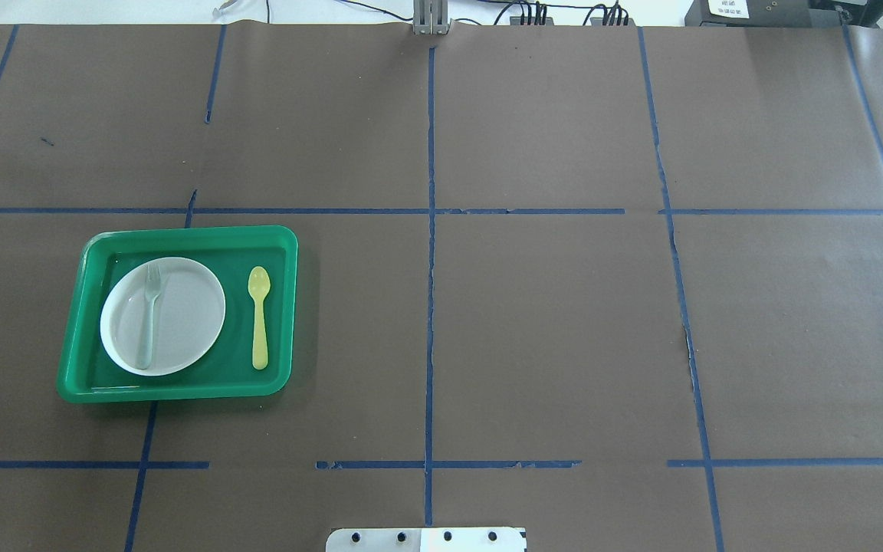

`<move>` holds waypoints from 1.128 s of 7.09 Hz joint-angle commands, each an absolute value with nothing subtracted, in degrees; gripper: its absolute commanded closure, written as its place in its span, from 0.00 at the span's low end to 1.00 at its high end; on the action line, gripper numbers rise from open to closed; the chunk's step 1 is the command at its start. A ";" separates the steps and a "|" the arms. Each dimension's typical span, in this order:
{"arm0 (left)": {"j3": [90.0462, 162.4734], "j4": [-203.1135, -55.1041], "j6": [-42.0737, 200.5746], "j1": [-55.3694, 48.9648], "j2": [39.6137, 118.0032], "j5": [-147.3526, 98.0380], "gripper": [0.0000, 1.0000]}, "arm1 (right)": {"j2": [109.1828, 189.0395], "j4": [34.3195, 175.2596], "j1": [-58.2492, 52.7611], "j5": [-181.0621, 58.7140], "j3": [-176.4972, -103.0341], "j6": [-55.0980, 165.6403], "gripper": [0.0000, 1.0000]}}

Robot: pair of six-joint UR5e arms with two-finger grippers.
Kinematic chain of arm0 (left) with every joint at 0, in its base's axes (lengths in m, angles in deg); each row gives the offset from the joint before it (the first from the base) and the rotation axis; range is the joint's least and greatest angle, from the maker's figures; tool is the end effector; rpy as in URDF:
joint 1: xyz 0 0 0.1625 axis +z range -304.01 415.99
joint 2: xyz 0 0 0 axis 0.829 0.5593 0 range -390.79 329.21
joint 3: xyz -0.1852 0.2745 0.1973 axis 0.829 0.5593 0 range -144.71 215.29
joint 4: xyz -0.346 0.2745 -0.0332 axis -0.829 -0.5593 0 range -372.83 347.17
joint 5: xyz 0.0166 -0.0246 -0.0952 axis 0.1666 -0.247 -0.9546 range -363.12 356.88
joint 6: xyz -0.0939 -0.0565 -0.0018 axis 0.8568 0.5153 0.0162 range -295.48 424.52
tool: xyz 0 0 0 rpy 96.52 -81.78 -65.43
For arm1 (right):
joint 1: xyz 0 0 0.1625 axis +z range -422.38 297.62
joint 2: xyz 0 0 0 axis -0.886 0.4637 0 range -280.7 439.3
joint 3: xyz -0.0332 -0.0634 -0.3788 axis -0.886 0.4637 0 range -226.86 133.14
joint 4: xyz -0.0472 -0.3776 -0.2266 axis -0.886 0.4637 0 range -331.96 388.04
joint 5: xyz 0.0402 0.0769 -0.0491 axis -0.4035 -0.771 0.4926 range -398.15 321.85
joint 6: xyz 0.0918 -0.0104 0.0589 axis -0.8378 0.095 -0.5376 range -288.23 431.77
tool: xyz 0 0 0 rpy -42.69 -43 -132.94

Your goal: Place spoon

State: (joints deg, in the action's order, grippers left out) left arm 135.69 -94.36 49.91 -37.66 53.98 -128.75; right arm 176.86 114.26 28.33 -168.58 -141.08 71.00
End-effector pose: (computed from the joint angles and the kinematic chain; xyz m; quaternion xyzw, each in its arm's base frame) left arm -0.0999 -0.4746 0.6030 0.0215 0.3062 0.0821 0.9482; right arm 0.0680 -0.4705 0.6518 0.0035 -0.3456 0.0107 0.9383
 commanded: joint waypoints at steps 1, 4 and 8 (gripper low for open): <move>135.23 -91.40 47.38 -39.72 53.85 -130.56 0.00 | 176.86 114.18 28.33 -168.58 -141.08 70.98 0.00; 134.35 -95.62 47.65 -39.54 54.20 -130.65 0.00 | 176.86 114.26 28.33 -168.58 -141.08 70.98 0.00; 134.34 -95.71 47.56 -39.54 54.20 -135.58 0.00 | 176.86 114.26 28.33 -168.58 -141.08 70.98 0.00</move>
